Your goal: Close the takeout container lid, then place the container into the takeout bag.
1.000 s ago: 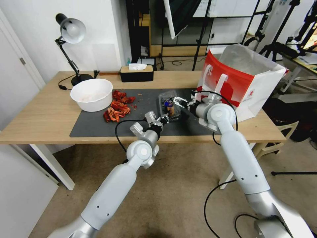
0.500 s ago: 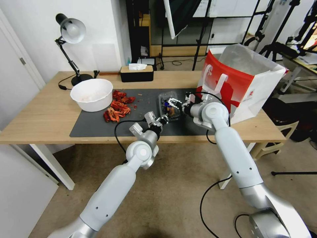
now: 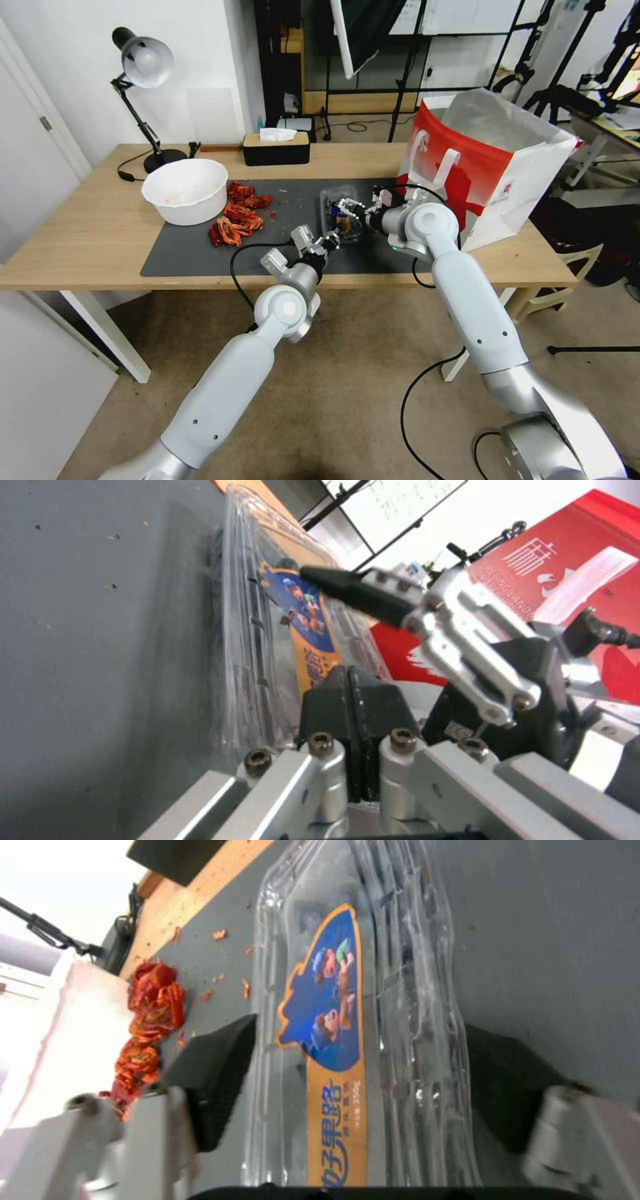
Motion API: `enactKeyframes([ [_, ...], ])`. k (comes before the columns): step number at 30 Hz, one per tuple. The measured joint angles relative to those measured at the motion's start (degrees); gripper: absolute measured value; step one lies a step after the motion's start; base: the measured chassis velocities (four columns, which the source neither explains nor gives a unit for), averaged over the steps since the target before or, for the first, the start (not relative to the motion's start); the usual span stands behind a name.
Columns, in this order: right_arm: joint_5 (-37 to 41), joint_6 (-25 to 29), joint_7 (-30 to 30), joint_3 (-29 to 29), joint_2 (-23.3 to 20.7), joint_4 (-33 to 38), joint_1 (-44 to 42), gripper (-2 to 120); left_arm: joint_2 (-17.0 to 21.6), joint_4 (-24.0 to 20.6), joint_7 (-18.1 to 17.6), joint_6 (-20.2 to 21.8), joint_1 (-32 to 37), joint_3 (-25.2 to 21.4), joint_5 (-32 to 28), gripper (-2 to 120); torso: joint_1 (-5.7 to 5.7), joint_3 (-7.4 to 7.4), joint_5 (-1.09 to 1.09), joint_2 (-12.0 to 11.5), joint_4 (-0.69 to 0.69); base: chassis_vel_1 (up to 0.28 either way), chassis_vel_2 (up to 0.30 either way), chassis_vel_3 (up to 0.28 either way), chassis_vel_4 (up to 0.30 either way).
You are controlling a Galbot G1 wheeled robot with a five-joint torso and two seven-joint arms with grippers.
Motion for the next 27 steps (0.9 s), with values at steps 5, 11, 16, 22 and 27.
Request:
enactKeyframes([
  [5,0.1,0.0,0.1,0.2,-0.1,-0.1,-0.2,49,0.1,-0.1,0.0,-0.1,0.0,-0.1,-0.1,0,0.0,0.0,0.0,0.0,0.0,0.0,0.0,0.0,0.0],
  [11,0.2,0.0,0.6,0.2,0.0,-0.2,-0.2,29,0.2,-0.1,0.2,-0.2,0.1,-0.7,-0.1,0,0.0,0.0,0.0,0.0,0.0,0.0,0.0,0.0,0.0],
  [16,0.4,0.1,0.7,0.3,0.1,-0.4,-0.2,10,0.7,-0.7,0.6,-0.6,1.0,-1.5,-0.2,0,0.0,0.0,0.0,0.0,0.0,0.0,0.0,0.0,0.0],
  [22,0.3,0.1,0.0,0.7,0.1,-0.6,-0.3,0,2.1,-3.0,1.0,-1.1,2.7,-2.6,-0.4,0,0.0,0.0,-0.01,0.0,0.0,0.0,0.0,0.0,0.0],
  [27,0.2,0.1,-1.1,1.0,-0.1,0.2,-0.5,0,3.9,-6.3,1.5,-1.7,4.8,-5.0,1.5,0,0.0,0.0,0.0,0.0,0.0,0.0,0.0,0.0,0.0],
])
